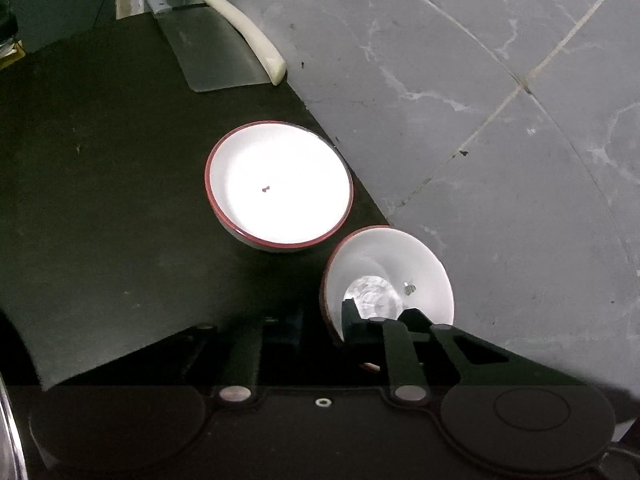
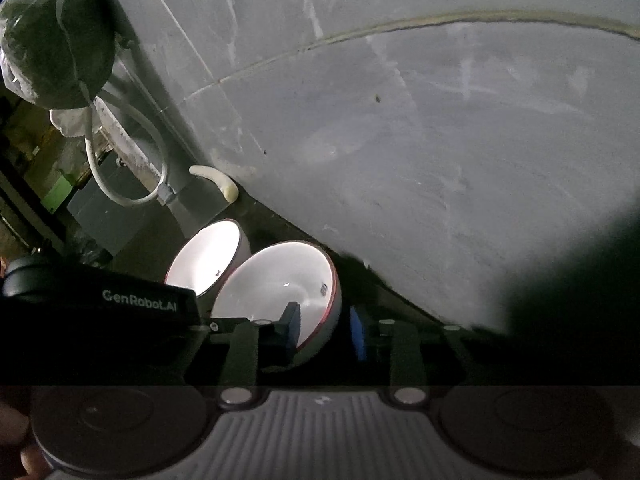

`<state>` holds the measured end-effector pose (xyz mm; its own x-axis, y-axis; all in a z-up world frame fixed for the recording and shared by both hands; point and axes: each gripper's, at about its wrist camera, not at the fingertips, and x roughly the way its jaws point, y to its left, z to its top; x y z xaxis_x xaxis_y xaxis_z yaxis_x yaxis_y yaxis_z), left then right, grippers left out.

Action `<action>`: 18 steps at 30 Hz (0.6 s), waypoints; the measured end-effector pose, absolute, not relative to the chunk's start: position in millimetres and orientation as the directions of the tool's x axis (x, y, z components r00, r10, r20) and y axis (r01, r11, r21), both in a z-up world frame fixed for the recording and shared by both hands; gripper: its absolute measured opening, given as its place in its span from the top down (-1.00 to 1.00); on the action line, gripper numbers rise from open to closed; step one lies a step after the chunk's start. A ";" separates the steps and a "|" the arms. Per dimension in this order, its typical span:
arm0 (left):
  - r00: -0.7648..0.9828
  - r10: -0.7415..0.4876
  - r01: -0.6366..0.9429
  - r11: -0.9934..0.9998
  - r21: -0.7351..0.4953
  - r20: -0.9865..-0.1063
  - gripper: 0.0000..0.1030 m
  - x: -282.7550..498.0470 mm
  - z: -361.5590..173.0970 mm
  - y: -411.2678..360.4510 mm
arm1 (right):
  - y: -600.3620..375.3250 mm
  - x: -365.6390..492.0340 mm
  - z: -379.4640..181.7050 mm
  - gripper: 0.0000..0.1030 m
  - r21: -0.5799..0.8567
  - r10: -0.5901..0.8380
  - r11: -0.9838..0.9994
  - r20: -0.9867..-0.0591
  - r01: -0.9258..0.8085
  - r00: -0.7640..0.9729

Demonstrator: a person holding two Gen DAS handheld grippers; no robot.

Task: Organize plates and bowls
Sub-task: 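Carry the white bowl with the left tool and lower it into the steel bowl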

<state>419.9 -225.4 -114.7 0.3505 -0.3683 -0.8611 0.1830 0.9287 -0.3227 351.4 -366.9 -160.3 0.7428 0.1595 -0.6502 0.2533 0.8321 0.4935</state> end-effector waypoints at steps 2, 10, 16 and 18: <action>0.353 -0.366 0.188 0.929 -0.318 -0.861 0.76 417.4 -113.0 -228.2 | -365.7 351.7 -159.4 0.54 0.493 0.167 0.836 -0.648 0.242 0.743; 0.362 -0.347 0.205 0.935 -0.290 -0.865 0.77 400.1 -108.3 -228.8 | -366.1 335.6 -157.9 0.56 0.503 0.201 0.836 -0.651 0.218 0.732; 0.391 -0.372 0.208 0.927 -0.313 -0.842 0.78 376.8 -98.2 -218.0 | -361.9 315.3 -146.6 0.56 0.496 0.203 0.847 -0.637 0.193 0.744; 0.402 -0.384 0.212 0.922 -0.323 -0.831 0.77 368.8 -93.5 -213.5 | -360.4 308.3 -139.6 0.56 0.493 0.202 0.851 -0.627 0.182 0.753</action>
<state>368.8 -213.5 -93.5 0.4021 -0.3840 -0.8312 0.2125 0.9222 -0.3232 308.3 -360.4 -139.6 0.7528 0.2018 -0.6265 0.1820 0.8510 0.4927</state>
